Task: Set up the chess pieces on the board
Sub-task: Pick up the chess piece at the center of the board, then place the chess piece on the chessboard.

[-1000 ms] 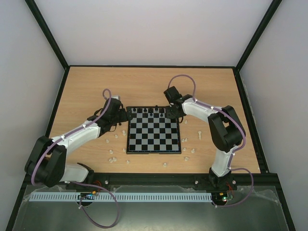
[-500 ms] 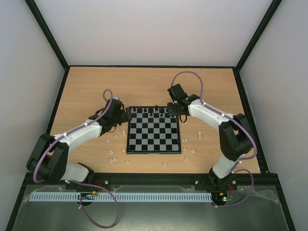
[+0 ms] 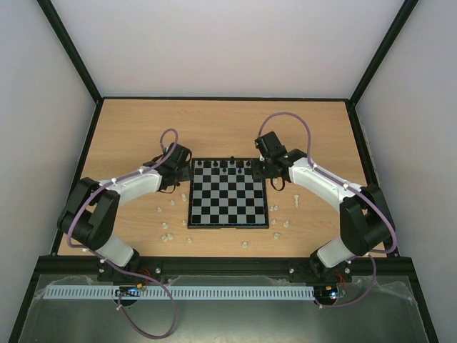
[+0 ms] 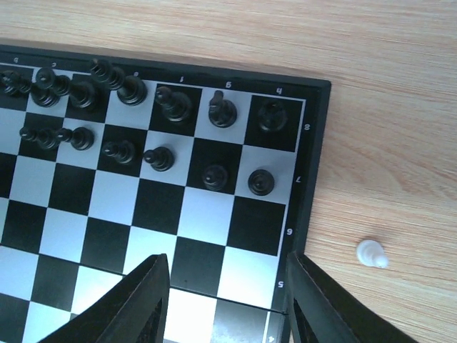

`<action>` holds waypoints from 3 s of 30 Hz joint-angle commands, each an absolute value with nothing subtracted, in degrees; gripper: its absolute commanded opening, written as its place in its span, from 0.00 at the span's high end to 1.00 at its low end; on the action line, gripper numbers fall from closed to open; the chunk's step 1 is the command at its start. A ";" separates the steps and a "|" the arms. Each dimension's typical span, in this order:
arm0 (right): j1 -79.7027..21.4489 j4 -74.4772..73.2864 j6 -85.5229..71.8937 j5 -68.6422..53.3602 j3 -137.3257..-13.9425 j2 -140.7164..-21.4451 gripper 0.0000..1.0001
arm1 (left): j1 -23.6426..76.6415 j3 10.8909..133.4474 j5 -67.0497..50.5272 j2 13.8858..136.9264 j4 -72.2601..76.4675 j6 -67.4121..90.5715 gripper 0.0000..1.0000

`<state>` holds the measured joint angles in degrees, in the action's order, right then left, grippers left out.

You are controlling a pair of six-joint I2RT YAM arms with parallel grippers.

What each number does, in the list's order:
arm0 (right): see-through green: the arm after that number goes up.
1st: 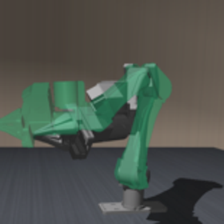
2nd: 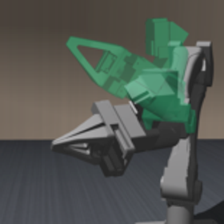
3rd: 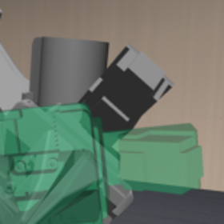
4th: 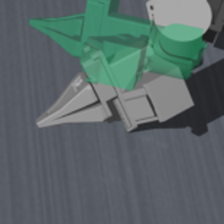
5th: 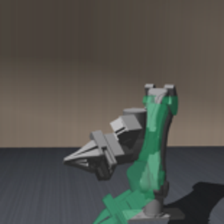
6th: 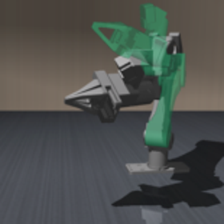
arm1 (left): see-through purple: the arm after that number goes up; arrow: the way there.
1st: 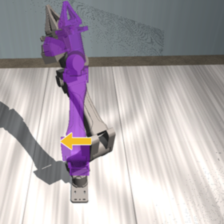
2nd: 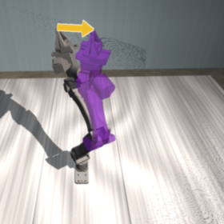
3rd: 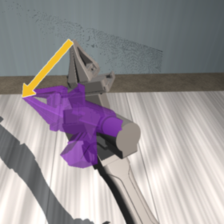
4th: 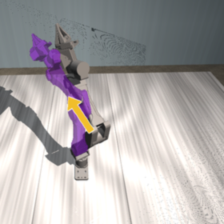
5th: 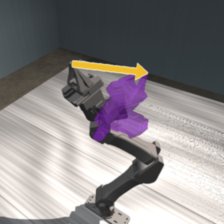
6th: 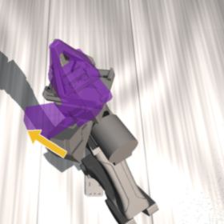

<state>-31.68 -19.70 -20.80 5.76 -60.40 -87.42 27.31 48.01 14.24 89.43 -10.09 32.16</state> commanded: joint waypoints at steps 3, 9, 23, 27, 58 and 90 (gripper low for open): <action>-32.87 -19.38 -21.01 3.69 -59.41 -86.40 0.55 | 26.89 48.86 13.89 91.57 -11.61 31.78 0.44; -32.96 -19.16 -20.98 3.78 -59.15 -85.96 0.55 | 26.74 49.92 13.17 93.68 -11.25 30.55 0.57; -32.96 -18.86 -20.89 4.23 -58.82 -86.30 0.55 | 26.19 52.12 12.37 97.62 -10.67 29.68 0.83; -32.96 -18.62 -20.90 4.11 -58.77 -86.53 0.55 | 26.19 52.01 12.97 98.02 -10.70 29.69 0.81; -33.09 -18.21 -21.03 4.67 -58.56 -86.48 0.55 | 33.29 63.19 10.19 100.37 -17.69 28.29 0.97; -33.40 -17.76 -21.01 3.92 -58.16 -86.49 0.55 | 33.37 61.09 18.74 95.53 -21.57 30.11 0.46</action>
<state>-33.04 -17.63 -20.82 4.23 -59.16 -87.42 33.47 62.59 14.85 101.80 -18.57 29.06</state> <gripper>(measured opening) 0.451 0.488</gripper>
